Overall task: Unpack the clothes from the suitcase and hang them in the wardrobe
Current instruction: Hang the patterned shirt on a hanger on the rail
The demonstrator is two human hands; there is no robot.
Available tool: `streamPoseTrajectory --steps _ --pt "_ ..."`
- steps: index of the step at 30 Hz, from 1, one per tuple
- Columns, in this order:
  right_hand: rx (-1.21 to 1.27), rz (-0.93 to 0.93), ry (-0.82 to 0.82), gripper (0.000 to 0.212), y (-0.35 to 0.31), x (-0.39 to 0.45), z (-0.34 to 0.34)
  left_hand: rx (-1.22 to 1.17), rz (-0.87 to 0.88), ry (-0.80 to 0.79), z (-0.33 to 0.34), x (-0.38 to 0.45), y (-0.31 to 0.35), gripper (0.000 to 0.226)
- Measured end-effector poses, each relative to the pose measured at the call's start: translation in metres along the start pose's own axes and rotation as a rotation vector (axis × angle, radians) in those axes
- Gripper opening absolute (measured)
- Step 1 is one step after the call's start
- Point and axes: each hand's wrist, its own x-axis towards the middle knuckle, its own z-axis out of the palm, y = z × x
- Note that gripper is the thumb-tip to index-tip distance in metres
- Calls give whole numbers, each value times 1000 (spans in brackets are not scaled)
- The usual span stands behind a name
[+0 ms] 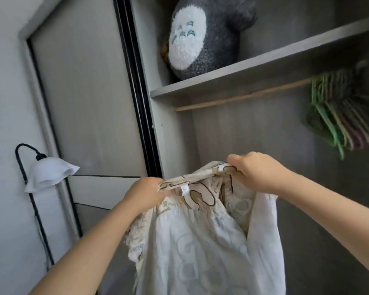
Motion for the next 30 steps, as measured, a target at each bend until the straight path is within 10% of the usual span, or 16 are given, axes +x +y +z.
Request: streamPoseTrajectory --steps 7,15,22,30 --pt "9 211 -120 32 148 -39 -6 -494 65 36 56 82 90 26" --pt "-83 293 -679 38 227 -26 20 -333 -6 210 86 147 174 30" --pt "-160 678 -24 36 272 36 32 -234 -123 261 90 167 199 30" --pt "-359 825 -45 35 314 44 48 -117 -226 278 79 170 187 19"
